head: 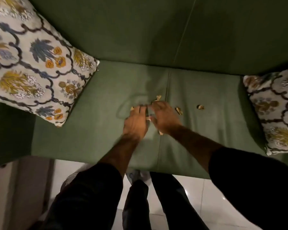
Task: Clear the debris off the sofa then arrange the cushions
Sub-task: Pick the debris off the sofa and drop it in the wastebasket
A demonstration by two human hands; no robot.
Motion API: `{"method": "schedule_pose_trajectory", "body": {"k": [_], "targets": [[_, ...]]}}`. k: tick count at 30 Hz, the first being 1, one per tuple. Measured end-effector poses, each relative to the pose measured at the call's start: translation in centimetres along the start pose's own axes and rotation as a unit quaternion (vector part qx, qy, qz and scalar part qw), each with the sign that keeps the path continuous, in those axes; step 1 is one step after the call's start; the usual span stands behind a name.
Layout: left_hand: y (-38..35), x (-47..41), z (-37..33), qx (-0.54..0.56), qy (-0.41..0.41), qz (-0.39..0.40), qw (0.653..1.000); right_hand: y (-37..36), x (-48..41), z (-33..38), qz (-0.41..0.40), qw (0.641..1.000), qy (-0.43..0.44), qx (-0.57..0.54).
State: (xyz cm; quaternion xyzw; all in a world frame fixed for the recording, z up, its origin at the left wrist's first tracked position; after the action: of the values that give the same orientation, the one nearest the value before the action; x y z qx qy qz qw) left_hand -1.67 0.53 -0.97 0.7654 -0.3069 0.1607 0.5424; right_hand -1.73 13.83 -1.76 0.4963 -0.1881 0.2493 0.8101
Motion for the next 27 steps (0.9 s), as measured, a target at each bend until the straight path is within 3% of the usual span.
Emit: {"method": "schedule_pose_trajectory", "body": {"k": [3,7,10,14,19,21,22,26,27], "targets": [[-1.3,-3.3,1.0,-0.009,0.072,-0.010,0.997,-0.5,-4.0,-2.1,0.019,0.999,-0.010,0.050],[-4.4,-5.2,2.8,-0.092,0.065,0.080,0.990,-2.2,-6.1,-4.2,0.076,0.995,-0.034,0.046],[-5.7,-4.8,3.5,-0.121,0.036,0.012,0.992,-2.7,-6.3,-4.8,0.017,0.998,-0.021,0.054],[-6.8,-4.1,3.0,-0.023,-0.001,-0.050,0.999,-2.8,-6.3,-4.1,0.005,1.000,-0.013,0.023],[-6.8,-4.0,3.5,0.225,0.122,-0.039,0.966,-2.8,-5.7,-2.6,0.017,0.998,-0.049,-0.036],[-6.8,-3.4,4.3,0.349,0.168,-0.060,0.920,-3.3,-4.8,-1.2,-0.002,0.992,-0.055,-0.116],[-7.0,-2.8,4.6,0.428,0.192,-0.069,0.880,-3.7,-4.2,-0.1,-0.018,0.987,-0.054,-0.150],[-7.8,0.7,5.8,0.715,0.234,-0.076,0.654,-6.7,-1.7,5.8,-0.027,0.976,-0.058,-0.208],[-8.0,2.1,6.7,0.748,0.238,-0.079,0.615,-8.0,-1.2,7.4,-0.020,0.974,-0.057,-0.218]]}}
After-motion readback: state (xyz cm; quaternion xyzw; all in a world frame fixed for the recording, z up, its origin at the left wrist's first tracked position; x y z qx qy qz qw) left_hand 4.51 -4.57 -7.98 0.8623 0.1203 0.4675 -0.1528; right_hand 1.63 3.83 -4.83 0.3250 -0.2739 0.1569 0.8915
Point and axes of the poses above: each hand's wrist, its own x-axis away from the middle knuckle, its own y-axis out of the back of the hand, z = x × y, the point moved 2 cm from there along -x, towards the middle knuckle, and after that the axes turned 7 degrees about z, right-handed, at the moved point
